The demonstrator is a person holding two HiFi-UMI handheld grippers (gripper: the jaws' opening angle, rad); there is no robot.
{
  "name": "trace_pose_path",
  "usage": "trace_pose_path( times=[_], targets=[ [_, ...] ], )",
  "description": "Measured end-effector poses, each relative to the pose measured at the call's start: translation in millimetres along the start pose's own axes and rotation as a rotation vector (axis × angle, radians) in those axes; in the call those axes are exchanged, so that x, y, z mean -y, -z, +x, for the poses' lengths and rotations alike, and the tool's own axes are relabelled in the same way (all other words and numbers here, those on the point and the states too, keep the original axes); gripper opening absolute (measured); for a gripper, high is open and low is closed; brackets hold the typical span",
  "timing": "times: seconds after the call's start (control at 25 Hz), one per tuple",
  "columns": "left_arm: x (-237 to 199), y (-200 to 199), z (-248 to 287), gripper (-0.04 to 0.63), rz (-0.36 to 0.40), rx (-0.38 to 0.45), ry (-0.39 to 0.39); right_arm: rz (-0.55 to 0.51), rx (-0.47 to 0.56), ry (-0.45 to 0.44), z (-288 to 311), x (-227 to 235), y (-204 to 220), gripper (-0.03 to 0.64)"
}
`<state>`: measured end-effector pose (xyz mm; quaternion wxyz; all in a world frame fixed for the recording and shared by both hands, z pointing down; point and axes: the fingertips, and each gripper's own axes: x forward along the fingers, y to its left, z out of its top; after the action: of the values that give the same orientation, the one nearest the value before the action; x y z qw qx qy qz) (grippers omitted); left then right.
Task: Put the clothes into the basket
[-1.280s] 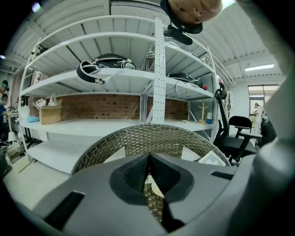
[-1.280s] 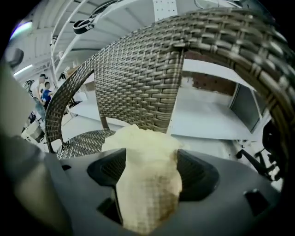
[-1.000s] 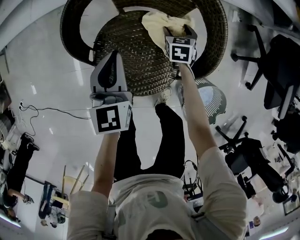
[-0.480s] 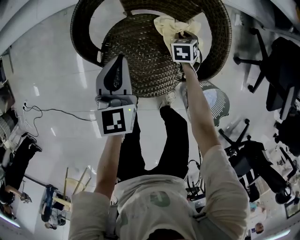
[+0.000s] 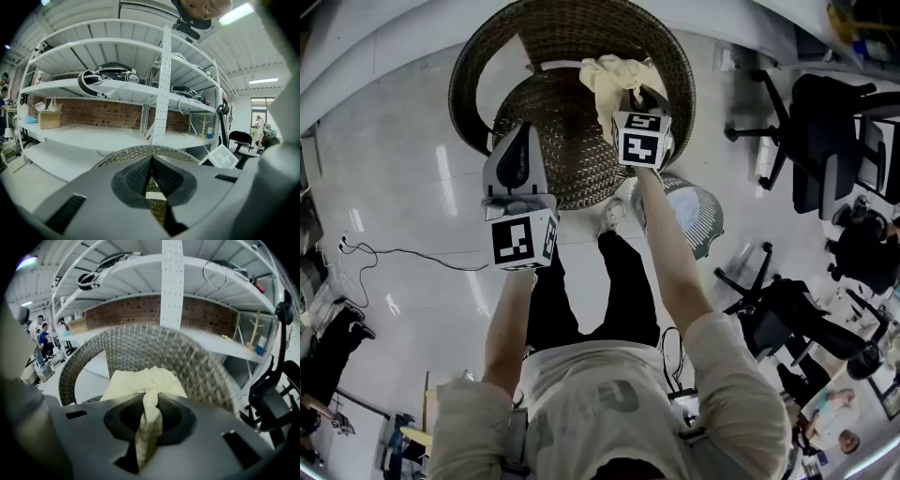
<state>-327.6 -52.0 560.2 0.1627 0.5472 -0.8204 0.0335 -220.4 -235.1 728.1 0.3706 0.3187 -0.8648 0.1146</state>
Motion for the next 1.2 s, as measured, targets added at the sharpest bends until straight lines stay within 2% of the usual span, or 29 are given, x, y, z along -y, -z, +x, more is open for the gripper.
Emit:
trace_pose_path(
  times=[0.28, 0.4, 0.52, 0.72, 0.88, 1.04, 1.2],
  targets=[
    [32.5, -129.7, -8.7, 0.017, 0.003, 0.145, 0.016, 0.065, 0.262, 0.018, -135.7, 17.3, -141.0, 0.061],
    [49.9, -193.1, -16.3, 0.017, 0.019, 0.231, 0.053, 0.096, 0.397, 0.043, -207.5, 23.9, -194.4, 0.061],
    [70.9, -244.7, -31.5, 0.017, 0.039, 0.307, 0.105, 0.097, 0.525, 0.080, -283.3, 24.5, -229.5, 0.061],
    [102.5, -290.5, -70.9, 0.017, -0.015, 0.359, 0.193, 0.072, 0.658, 0.083, -380.4, 14.0, -250.1, 0.063],
    [125.0, -301.5, -98.2, 0.017, 0.009, 0.389, 0.243, 0.074, 0.740, 0.114, -433.1, 14.4, -242.9, 0.062],
    [144.0, -297.1, -112.6, 0.017, 0.054, 0.390, 0.281, 0.086, 0.769, 0.166, -462.3, 17.7, -222.6, 0.063],
    [165.9, -291.8, -110.8, 0.017, 0.071, 0.371, 0.344, 0.114, 0.751, 0.211, -469.8, 27.8, -205.0, 0.063]
  ],
)
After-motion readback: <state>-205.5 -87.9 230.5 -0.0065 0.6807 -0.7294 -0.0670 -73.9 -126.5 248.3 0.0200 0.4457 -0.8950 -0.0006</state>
